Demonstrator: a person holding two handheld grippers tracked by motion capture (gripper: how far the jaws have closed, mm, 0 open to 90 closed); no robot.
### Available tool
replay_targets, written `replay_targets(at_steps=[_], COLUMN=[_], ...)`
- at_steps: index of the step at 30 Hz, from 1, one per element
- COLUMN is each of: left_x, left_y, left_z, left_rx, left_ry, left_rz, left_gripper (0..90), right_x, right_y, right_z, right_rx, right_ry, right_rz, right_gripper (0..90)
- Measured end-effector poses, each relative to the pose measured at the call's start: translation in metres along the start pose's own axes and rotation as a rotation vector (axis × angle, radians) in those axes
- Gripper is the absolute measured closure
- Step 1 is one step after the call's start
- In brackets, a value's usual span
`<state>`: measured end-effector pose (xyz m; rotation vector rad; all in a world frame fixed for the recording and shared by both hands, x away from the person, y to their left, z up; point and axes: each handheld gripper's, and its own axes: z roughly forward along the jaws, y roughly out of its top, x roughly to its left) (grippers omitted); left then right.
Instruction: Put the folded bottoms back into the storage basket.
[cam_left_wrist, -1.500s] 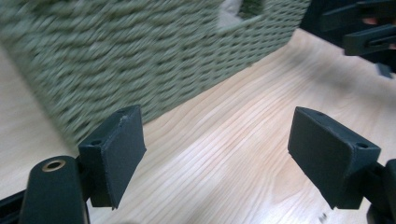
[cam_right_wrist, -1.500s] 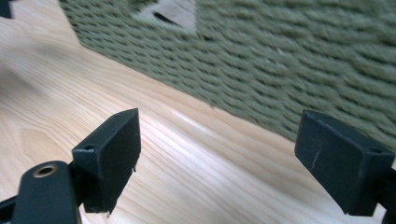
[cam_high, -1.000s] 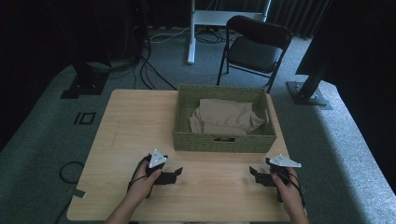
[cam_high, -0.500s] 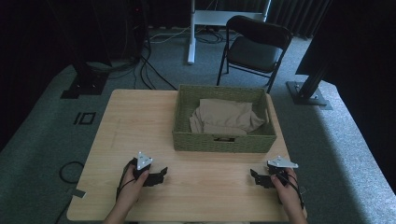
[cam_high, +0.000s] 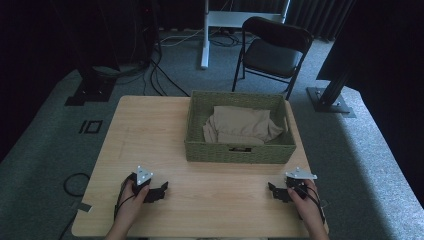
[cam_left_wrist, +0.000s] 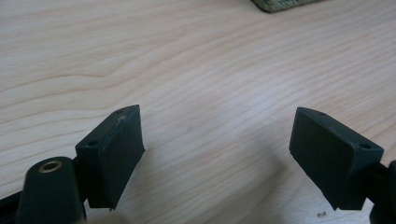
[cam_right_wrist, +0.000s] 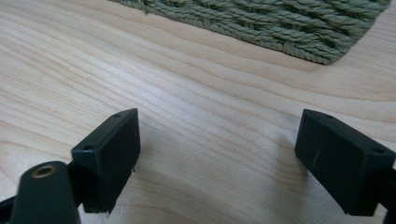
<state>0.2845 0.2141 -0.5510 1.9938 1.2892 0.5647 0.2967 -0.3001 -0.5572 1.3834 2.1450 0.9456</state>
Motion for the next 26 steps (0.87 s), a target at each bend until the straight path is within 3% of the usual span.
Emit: replay_targets(at_steps=[2, 5, 8, 11, 12, 17, 26], left_x=[0.003, 0.008, 0.013, 0.015, 0.015, 0.015, 0.016], left_y=[-0.002, -0.004, -0.005, -0.005, -0.005, -0.004, -0.003], left_z=[-0.001, -0.003, -0.004, -0.004, -0.004, -0.002, -0.001], left_rx=[0.017, 0.012, 0.01, 0.024, 0.037, 0.055, 0.054], left_ry=[0.001, 0.048, 0.039, 0.071, 0.093, 0.128, 0.148], left_rz=[-0.025, -0.091, -0.11, -0.09, -0.062, -0.091, -0.11], left_gripper=[18.8, 18.7, 17.7, 17.7, 17.7, 9.2, 8.9], right_x=[0.001, 0.0, 0.0, 0.001, 0.001, 0.001, 0.001], right_y=[0.0, 0.0, 0.0, 0.0, 0.0, 0.0, 0.0], right_z=[0.0, 0.0, 0.0, 0.0, 0.0, 0.0, 0.0], right_rx=[0.002, 0.001, 0.001, 0.002, 0.002, 0.002, 0.003], right_ry=[-0.005, -0.004, -0.002, -0.006, -0.006, -0.007, -0.009], right_rz=[-0.006, -0.005, -0.004, -0.007, -0.007, -0.007, -0.005], right_gripper=[12.5, 12.5, 12.5, 12.5, 12.5, 12.5, 11.8])
